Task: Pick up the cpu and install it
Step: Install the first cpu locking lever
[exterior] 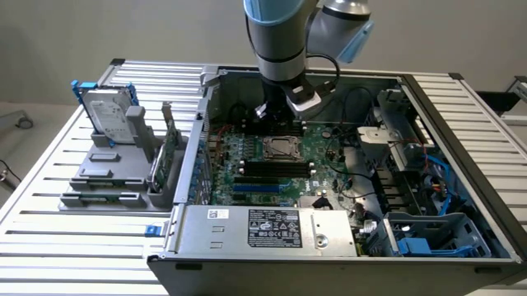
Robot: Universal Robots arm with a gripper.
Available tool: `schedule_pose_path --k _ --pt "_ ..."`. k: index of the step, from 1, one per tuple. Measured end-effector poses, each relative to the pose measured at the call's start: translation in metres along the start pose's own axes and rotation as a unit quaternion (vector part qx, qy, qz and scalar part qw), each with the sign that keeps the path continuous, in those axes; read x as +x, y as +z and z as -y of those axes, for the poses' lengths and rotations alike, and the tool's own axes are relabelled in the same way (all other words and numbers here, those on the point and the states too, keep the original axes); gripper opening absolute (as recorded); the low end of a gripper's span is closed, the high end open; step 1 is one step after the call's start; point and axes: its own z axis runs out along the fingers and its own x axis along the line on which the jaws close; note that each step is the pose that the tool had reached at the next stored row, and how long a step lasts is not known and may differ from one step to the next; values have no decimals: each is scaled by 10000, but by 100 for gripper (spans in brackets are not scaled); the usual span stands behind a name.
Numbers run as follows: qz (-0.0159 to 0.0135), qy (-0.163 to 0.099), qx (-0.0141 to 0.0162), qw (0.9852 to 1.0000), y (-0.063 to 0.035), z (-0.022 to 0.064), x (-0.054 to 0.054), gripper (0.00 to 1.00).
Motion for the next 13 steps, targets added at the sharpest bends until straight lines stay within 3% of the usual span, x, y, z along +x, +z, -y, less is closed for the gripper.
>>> schedule_pose_path --k 3,6,9,13 --pt "3 8 -1 10000 -110 -55 -4 11" --pt "23 17 6 10000 -150 -106 -21 11" --pt "70 24 5 10000 -163 -147 -45 11" --pt "178 32 -25 9998 -178 -187 -74 11"
